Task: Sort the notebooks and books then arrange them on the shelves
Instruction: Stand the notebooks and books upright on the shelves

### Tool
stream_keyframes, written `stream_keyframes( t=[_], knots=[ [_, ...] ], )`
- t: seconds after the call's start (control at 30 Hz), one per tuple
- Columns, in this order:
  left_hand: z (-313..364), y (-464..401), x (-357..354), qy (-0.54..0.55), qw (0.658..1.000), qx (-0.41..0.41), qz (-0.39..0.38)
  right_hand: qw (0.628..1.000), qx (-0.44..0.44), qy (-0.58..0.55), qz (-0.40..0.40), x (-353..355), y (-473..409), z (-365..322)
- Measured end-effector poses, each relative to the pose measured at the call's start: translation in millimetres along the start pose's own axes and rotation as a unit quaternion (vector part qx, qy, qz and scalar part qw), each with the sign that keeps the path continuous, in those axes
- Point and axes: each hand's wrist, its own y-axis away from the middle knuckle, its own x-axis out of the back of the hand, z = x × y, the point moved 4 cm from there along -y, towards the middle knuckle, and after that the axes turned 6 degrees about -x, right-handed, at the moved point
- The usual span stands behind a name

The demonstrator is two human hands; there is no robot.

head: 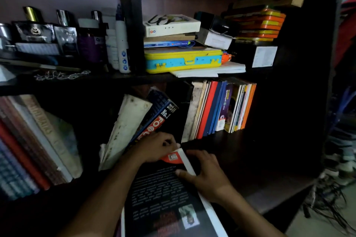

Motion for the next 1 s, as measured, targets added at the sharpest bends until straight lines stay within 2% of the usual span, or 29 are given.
stream_keyframes(
  t=[0.1, 0.17, 0.2, 0.3, 0.37, 0.43, 0.53, 0.7, 0.77, 0.87, 0.97, 1.0],
  knots=[
    [1.6, 12.9, 8.3, 0.046, 0.995, 0.015, -0.089, 0.998, -0.015, -0.059, 0.014, 5.0, 0.3, -0.8],
    [-0.1, 23.6, 12.1, 0.023, 0.993, 0.040, -0.107, 0.995, -0.020, -0.092, 0.018, 8.3, 1.0, -2.2],
    [0.9, 30.7, 12.8, 0.005, 0.995, 0.041, -0.088, 0.993, -0.025, -0.116, 0.014, 9.3, 0.9, -2.0],
    [-2.3, 61.2, 8.9, 0.014, 0.999, 0.020, 0.043, 0.974, -0.052, -0.221, 0.023, 16.1, -3.2, 10.7],
    [-1.5, 86.4, 3.1, 0.006, 0.992, -0.011, 0.123, 0.941, -0.073, -0.329, 0.037, 23.5, -3.6, 21.9],
    [-0.2, 100.3, 1.3, 0.019, 0.984, -0.036, 0.172, 0.895, -0.103, -0.431, 0.046, 29.2, -4.3, 27.2],
    [4.0, 106.1, 1.1, 0.079, 0.979, -0.053, 0.180, 0.849, -0.136, -0.507, 0.052, 32.0, -3.9, 31.1],
    [13.6, 101.9, -6.3, 0.005, 0.974, -0.137, 0.182, 0.816, -0.162, -0.554, 0.041, 39.6, 0.4, 27.7],
    [21.9, 102.6, -6.0, -0.019, 0.968, -0.149, 0.202, 0.824, -0.162, -0.541, 0.051, 42.5, -0.6, 26.8],
    [39.8, 122.6, 7.5, -0.052, 0.956, -0.124, 0.260, 0.842, -0.119, -0.523, 0.057, 46.5, 4.6, 16.3],
    [55.6, 168.8, 21.8, -0.085, 0.936, -0.102, 0.327, 0.895, -0.043, -0.443, 0.033, 53.2, 25.1, -15.3],
    [56.2, 190.7, 28.9, -0.078, 0.932, -0.068, 0.349, 0.912, -0.026, -0.408, 0.021, 51.1, 29.1, -26.0]
  ],
)
